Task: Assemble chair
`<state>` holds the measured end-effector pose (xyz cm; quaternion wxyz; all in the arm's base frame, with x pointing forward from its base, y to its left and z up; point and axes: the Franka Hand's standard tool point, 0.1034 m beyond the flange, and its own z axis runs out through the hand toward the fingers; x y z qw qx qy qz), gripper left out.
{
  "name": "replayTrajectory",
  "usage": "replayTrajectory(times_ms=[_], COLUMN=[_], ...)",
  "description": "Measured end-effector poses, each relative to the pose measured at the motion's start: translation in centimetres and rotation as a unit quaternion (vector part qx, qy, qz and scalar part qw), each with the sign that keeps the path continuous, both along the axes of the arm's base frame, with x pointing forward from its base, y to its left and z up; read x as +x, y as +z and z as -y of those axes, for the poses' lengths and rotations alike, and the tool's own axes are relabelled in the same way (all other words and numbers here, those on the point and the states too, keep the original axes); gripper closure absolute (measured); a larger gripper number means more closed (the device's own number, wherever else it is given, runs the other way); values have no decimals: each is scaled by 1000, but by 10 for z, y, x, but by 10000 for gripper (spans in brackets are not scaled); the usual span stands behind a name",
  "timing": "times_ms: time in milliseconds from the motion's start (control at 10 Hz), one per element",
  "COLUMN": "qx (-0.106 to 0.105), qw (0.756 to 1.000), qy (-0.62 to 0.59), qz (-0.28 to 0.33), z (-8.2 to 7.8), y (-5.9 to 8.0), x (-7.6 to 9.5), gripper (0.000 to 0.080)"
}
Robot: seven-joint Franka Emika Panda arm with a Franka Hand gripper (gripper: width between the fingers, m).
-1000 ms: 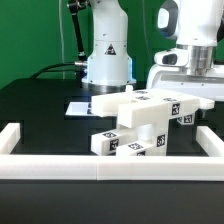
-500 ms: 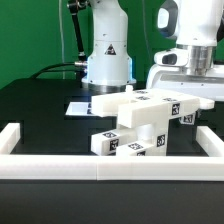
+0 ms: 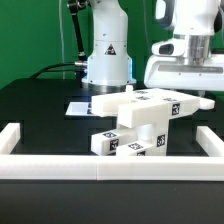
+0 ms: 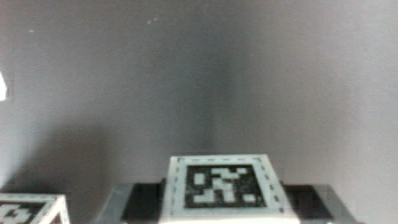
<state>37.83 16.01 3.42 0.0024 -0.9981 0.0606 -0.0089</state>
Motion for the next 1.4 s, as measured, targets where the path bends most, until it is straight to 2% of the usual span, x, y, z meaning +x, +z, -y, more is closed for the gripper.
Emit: replayTrajectory(times_ms=[200, 300, 800, 1000, 1100, 1200, 1400], qx=[16, 22, 16, 17, 15, 13, 11], qw=[1000, 1000, 1000, 999, 999, 999, 999], qy=[-9, -13, 9, 30, 40, 41, 44], qz=[-17, -11, -15, -12, -7, -1, -5], z=[-2, 1, 6, 24, 33, 35, 34], y=[27, 36, 38, 57, 61, 66, 62], x=[-4, -3, -5, 7, 17, 25, 22], gripper=[514, 514, 512, 512, 512, 512, 512])
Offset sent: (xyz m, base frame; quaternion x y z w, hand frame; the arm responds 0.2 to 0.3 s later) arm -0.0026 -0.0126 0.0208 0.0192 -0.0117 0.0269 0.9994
